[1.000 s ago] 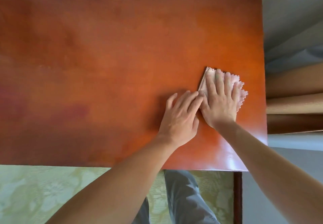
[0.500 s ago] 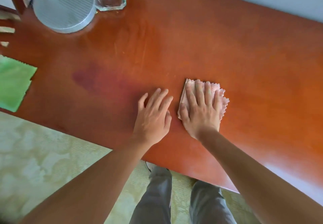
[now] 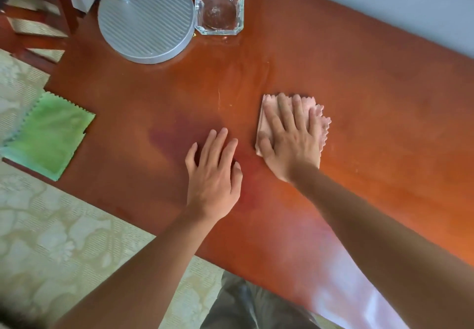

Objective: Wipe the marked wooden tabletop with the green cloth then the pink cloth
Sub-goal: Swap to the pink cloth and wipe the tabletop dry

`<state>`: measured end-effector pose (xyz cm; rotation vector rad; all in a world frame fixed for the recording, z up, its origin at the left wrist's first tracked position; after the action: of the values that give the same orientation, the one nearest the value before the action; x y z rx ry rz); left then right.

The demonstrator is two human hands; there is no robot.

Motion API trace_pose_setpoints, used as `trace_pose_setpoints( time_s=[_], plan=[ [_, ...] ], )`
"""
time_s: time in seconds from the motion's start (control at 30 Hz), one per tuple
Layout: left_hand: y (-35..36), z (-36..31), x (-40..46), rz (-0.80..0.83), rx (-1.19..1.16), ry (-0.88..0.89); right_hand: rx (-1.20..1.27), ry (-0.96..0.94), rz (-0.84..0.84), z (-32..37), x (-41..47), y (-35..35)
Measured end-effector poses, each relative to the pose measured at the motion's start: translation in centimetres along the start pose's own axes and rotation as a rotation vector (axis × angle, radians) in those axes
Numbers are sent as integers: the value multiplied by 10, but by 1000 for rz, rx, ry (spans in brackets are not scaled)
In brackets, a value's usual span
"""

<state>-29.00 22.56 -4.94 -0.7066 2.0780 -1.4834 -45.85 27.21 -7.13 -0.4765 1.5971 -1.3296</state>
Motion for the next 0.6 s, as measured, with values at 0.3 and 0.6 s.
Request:
trace_pose_setpoints(
  time_s=[0.3, 0.6],
  plan=[
    [-16, 83, 19, 46, 98, -188, -16, -84, -23, 13, 91, -42],
    [-12, 92, 19, 17, 99, -182, -60, -225, 19, 66, 35, -14]
  ],
)
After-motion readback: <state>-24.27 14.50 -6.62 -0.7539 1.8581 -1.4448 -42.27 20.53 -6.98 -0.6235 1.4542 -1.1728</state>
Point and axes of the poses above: each hand's wrist, its own x-axis towards the middle knuckle, its own y-axis out of the palm, z = x × y, the point moved 7 cm from there along x, towards the middle knuckle, and after that the axes turned 13 degrees about z, right-handed, at the moved point
